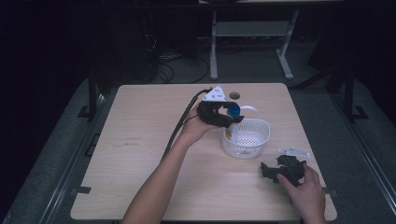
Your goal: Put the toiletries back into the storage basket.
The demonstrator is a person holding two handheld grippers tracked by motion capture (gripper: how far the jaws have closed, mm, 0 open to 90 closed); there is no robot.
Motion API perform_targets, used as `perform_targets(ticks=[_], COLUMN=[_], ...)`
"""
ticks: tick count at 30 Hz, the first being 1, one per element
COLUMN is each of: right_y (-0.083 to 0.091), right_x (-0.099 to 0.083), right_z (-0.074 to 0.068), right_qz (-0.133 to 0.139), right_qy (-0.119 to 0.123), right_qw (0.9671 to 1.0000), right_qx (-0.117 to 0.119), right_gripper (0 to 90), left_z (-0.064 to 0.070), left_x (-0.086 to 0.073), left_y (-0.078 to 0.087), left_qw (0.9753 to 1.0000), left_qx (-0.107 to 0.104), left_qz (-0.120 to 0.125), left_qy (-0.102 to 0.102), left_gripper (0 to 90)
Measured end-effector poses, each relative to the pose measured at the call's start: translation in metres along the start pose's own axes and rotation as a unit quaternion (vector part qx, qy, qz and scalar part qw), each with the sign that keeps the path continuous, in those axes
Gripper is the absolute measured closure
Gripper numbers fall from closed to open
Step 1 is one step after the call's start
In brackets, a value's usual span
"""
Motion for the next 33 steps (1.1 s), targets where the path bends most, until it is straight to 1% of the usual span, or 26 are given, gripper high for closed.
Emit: perform_targets(ticks=[5,7,12,18,21,28,33], right_y=[0.0,0.0,0.0,0.0,0.0,0.0,0.0], right_x=[0.0,0.0,0.0,0.0,0.0,0.0,0.0], right_z=[0.0,0.0,0.0,0.0,0.0,0.0,0.0], right_qz=[0.0,0.0,0.001,0.001,0.001,0.001,0.001], right_qy=[0.001,0.001,0.001,0.001,0.001,0.001,0.001], right_qw=[1.0,1.0,1.0,1.0,1.0,1.0,1.0], right_qx=[0.0,0.0,0.0,0.0,0.0,0.0,0.0], right_gripper=[0.0,0.0,0.0,0.0,0.0,0.0,0.0], left_z=[0.002,0.002,0.005,0.007,0.009,0.012,0.016], left_x=[-0.007,-0.01,-0.015,-0.022,-0.023,-0.022,-0.021], left_y=[-0.004,-0.005,-0.007,-0.008,-0.007,-0.008,-0.008], left_qw=[1.0,0.9999,0.9999,0.9996,0.9997,0.9997,0.9997], left_qx=[-0.002,-0.001,-0.005,-0.004,-0.004,0.0,-0.003], left_qz=[-0.007,-0.012,-0.015,-0.025,-0.023,-0.017,-0.013], left_qy=[-0.001,-0.005,-0.003,-0.01,-0.01,-0.019,-0.022], left_gripper=[39.0,39.0,39.0,39.0,39.1,38.9,38.5])
Point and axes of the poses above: each handheld gripper's, and its own axes: y roughly backward along the jaws, x roughly out of its top, z roughly to its right, the point moved 7 cm from there along -y, roughly forward along the jaws, and after that the axes turned 15 degrees about -y, right-handed, at the moved point
